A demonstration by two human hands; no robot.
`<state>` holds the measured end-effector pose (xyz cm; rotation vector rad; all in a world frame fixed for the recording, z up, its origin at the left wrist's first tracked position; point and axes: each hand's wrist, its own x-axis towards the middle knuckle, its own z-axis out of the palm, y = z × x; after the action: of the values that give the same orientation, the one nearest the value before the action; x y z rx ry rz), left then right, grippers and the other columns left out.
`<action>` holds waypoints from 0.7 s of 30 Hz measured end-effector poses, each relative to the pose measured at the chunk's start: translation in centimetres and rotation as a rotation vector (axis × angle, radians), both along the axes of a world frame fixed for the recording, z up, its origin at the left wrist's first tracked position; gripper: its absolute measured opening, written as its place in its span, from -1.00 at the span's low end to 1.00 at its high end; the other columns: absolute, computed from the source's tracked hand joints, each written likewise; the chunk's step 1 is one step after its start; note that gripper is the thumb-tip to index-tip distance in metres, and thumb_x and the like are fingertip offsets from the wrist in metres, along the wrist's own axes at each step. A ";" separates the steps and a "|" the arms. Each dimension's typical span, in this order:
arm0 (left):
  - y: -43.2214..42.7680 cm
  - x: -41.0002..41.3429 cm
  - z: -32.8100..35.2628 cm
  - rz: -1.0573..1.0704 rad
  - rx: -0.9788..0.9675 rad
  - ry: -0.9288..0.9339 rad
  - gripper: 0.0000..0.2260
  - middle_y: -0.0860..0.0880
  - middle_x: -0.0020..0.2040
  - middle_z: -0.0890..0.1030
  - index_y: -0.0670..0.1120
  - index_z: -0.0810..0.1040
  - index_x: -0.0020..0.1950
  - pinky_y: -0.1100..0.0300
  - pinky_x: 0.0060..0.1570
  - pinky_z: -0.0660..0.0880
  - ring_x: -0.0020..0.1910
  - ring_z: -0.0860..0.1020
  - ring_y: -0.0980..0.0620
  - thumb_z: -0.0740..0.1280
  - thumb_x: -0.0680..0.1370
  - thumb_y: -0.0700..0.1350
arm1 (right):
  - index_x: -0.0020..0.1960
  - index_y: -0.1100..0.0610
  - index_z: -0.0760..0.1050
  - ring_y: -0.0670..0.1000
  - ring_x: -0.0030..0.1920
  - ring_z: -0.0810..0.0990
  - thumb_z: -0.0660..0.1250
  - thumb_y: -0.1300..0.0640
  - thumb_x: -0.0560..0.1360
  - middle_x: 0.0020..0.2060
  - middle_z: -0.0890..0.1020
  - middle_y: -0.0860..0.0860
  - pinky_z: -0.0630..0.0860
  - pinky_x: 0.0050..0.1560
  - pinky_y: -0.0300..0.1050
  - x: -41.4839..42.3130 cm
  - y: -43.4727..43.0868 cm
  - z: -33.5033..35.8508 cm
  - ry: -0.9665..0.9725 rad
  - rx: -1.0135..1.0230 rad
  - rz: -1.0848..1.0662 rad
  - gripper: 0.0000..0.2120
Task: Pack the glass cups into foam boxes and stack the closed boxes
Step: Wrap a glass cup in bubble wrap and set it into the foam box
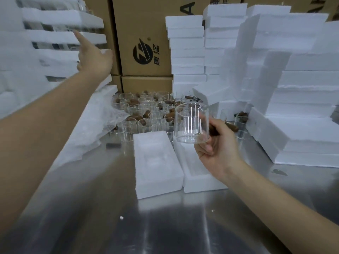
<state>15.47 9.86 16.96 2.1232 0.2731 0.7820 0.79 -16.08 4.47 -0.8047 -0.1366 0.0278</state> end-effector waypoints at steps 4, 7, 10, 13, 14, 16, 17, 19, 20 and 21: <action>0.9 -3.6 -4.8 0.132 0.494 0.221 -0.50 -0.26 0.30 0.40 -0.14 0.30 0.44 -0.08 0.27 0.18 0.32 0.32 -0.26 0.26 0.53 -0.05 | -0.24 0.07 0.69 -0.12 -0.64 0.24 0.25 0.11 0.54 -0.55 0.38 -0.04 0.14 -0.63 -0.33 -0.2 0.1 -0.1 0.025 -0.014 0.009 -0.71; 2.3 -7.5 -10.2 0.296 0.606 0.212 -0.58 -0.30 0.30 0.34 -0.24 0.43 0.29 -0.11 0.26 0.16 0.29 0.28 -0.25 0.30 0.52 -0.04 | -0.18 0.10 0.65 -0.12 -0.63 0.24 0.24 0.12 0.57 -0.55 0.37 -0.03 0.18 -0.64 -0.33 -0.4 0.3 0.1 0.041 -0.017 0.007 -0.74; 3.4 -9.4 -13.7 0.371 0.609 0.203 -0.55 -0.33 0.20 0.38 -0.29 0.47 0.21 -0.11 0.19 0.19 0.22 0.31 -0.26 0.33 0.53 0.05 | -0.12 0.15 0.52 -0.12 -0.64 0.24 0.21 0.13 0.58 -0.57 0.37 -0.04 0.17 -0.65 -0.33 -0.3 0.3 0.4 0.027 -0.004 -0.004 -0.83; 4.0 -9.6 -14.4 0.349 0.650 0.229 -0.80 -0.29 -0.08 0.49 -0.26 0.58 -0.01 -0.03 0.02 0.21 0.03 0.44 -0.28 0.28 0.53 -0.15 | -0.10 0.15 0.49 -0.12 -0.66 0.23 0.18 0.14 0.59 -0.58 0.38 -0.04 0.14 -0.68 -0.32 -0.1 0.5 0.3 0.036 0.016 -0.023 -0.84; 4.1 -9.5 -14.4 0.346 0.637 0.185 -0.84 -0.26 -0.20 0.48 -0.26 0.58 -0.14 -0.02 -0.05 0.18 -0.07 0.46 -0.28 0.23 0.51 -0.23 | -0.10 0.15 0.50 -0.12 -0.66 0.23 0.19 0.14 0.58 -0.57 0.39 -0.04 0.14 -0.68 -0.32 -0.1 0.5 0.2 0.043 0.024 -0.027 -0.84; 4.0 -9.6 -14.1 0.345 0.607 0.056 -0.78 -0.27 -0.26 0.47 -0.27 0.56 -0.22 -0.01 -0.09 0.18 -0.19 0.47 -0.27 0.17 0.52 -0.25 | -0.10 0.14 0.52 -0.12 -0.66 0.24 0.21 0.13 0.58 -0.55 0.40 -0.04 0.14 -0.68 -0.32 0.0 0.5 0.1 0.058 0.035 -0.034 -0.84; 3.9 -9.7 -13.8 0.336 0.578 -0.046 -0.75 -0.29 -0.20 0.49 -0.28 0.58 -0.15 -0.02 -0.09 0.23 -0.19 0.47 -0.27 0.16 0.57 -0.20 | -0.10 0.14 0.55 -0.12 -0.66 0.24 0.21 0.13 0.57 -0.54 0.41 -0.03 0.14 -0.68 -0.32 0.1 0.5 0.0 0.064 0.043 -0.039 -0.83; 3.2 -10.1 -13.0 0.270 0.456 -0.264 -0.70 -0.28 -0.03 0.49 -0.28 0.55 0.03 0.02 -0.14 0.31 -0.15 0.45 -0.22 0.12 0.64 -0.10 | -0.10 0.14 0.58 -0.12 -0.65 0.23 0.22 0.13 0.57 -0.53 0.42 -0.03 0.15 -0.68 -0.32 0.3 0.4 0.0 0.066 0.056 -0.044 -0.81; 2.4 -10.5 -12.5 0.221 0.425 -0.361 -0.68 -0.25 0.01 0.47 -0.28 0.53 0.08 0.06 -0.19 0.32 -0.17 0.43 -0.16 0.10 0.66 -0.07 | -0.09 0.14 0.58 -0.12 -0.65 0.23 0.22 0.13 0.57 -0.54 0.41 -0.03 0.15 -0.68 -0.32 0.3 0.5 0.0 0.066 0.060 -0.042 -0.82; 1.3 -10.8 -11.9 0.188 0.447 -0.434 -0.67 -0.23 0.01 0.47 -0.27 0.52 0.11 0.08 -0.23 0.31 -0.19 0.41 -0.11 0.09 0.66 -0.05 | -0.07 0.14 0.57 -0.12 -0.65 0.23 0.22 0.13 0.57 -0.56 0.39 -0.03 0.15 -0.68 -0.32 0.4 0.5 0.0 0.065 0.065 -0.040 -0.83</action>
<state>4.63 11.16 5.03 2.2786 0.0665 1.5005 1.17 -15.55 4.47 -0.7403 -0.0596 0.0120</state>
